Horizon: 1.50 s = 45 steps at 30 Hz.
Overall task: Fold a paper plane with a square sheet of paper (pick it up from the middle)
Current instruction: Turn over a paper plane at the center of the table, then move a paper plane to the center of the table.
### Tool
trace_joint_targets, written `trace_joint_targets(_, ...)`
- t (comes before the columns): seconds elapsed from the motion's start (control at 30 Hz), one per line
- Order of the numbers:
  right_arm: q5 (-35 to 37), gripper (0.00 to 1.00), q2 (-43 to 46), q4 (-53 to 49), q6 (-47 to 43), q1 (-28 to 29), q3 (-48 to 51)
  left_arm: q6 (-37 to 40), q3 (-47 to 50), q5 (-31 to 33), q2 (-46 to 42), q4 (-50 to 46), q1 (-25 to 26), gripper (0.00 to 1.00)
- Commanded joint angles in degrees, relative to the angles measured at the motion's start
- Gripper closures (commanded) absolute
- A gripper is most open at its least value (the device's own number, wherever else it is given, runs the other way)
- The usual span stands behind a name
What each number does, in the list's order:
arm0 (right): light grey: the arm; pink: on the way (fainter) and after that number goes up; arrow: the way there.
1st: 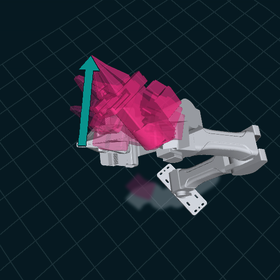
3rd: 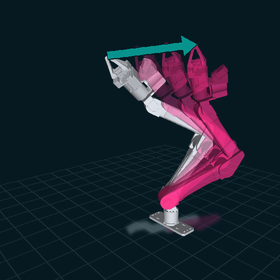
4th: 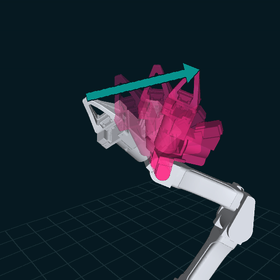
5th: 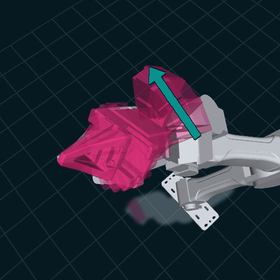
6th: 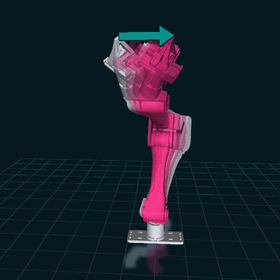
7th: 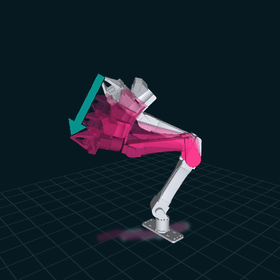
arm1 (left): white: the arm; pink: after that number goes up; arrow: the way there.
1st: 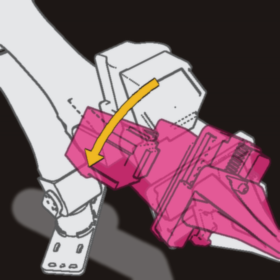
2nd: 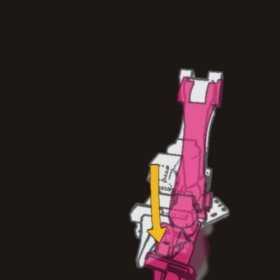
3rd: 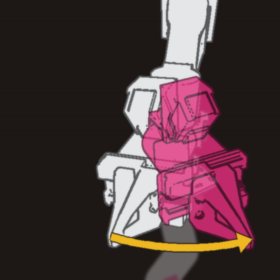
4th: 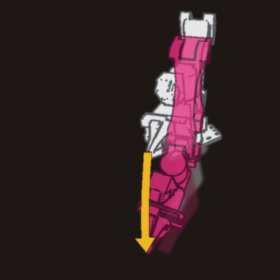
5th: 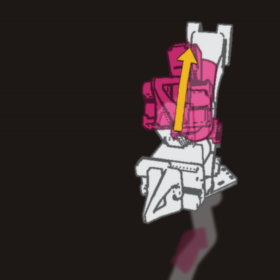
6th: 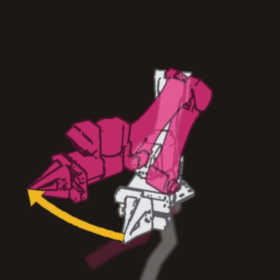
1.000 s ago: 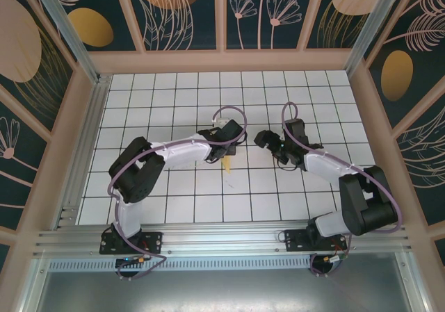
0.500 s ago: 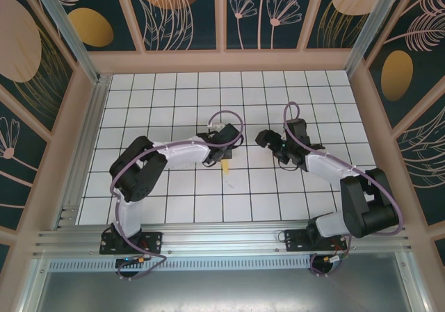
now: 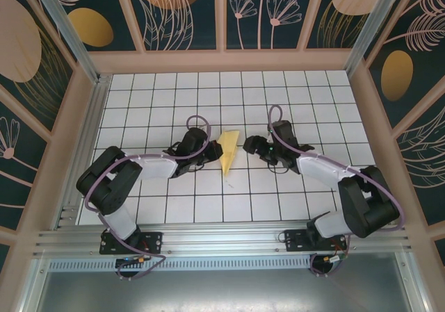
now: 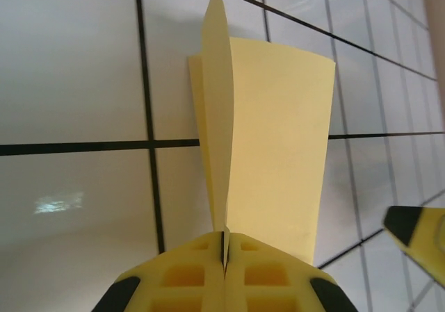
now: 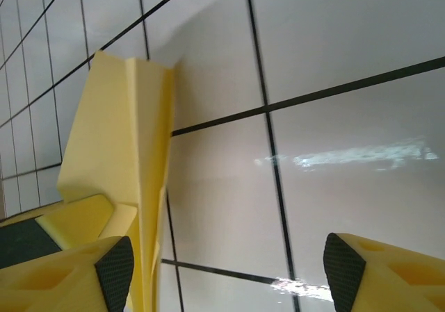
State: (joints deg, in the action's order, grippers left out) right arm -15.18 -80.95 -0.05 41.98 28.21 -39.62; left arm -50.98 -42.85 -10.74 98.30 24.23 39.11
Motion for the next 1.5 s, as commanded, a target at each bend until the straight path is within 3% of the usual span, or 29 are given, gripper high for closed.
trace_joint_targets(0.0, -0.56, 0.31, -2.77, 1.67, 0.55, 2.81, -2.69, -3.66, 1.92, -7.09, 1.72, 11.86, -1.00, 1.00)
trace_joint_targets(0.17, -1.80, 0.54, -7.71, 2.08, 0.81, 6.21, -5.70, -4.05, 2.68, -6.42, 4.46, 12.11, -1.58, 1.00)
trace_joint_targets(0.23, -2.36, 0.57, -8.93, 2.09, 0.90, 6.75, -6.42, -4.42, 2.85, -5.63, 5.54, 11.13, -2.00, 1.00)
trace_joint_targets(0.5, -2.07, 0.61, -11.08, 0.70, 0.05, 8.05, -9.13, -4.66, 3.40, -4.64, 7.78, 10.13, -2.50, 1.00)
trace_joint_targets(0.83, 6.74, 0.60, -14.06, -7.80, 0.72, 8.04, -16.00, -3.69, 3.04, -4.11, 7.43, 8.73, -2.52, 1.00)
trace_joint_targets(1.0, 4.99, 0.56, -16.41, -8.41, 0.62, 8.07, -18.01, -3.54, 2.90, -4.11, 7.74, 8.51, -2.52, 1.00)
trace_joint_targets(1.13, 3.71, 0.58, -17.95, -8.45, 0.46, 8.18, -18.66, -3.45, 2.88, -3.96, 7.64, 8.23, -2.55, 1.00)
trace_joint_targets(1.23, 2.61, 0.65, -18.46, -8.25, -0.10, 8.18, -18.70, -3.49, 2.94, -3.92, 7.69, 8.29, -2.55, 1.00)
trace_joint_targets(1.47, -1.39, 0.62, -18.94, -6.84, -1.15, 8.27, -18.06, -3.61, 2.86, -3.83, 7.94, 8.29, -2.55, 1.00)
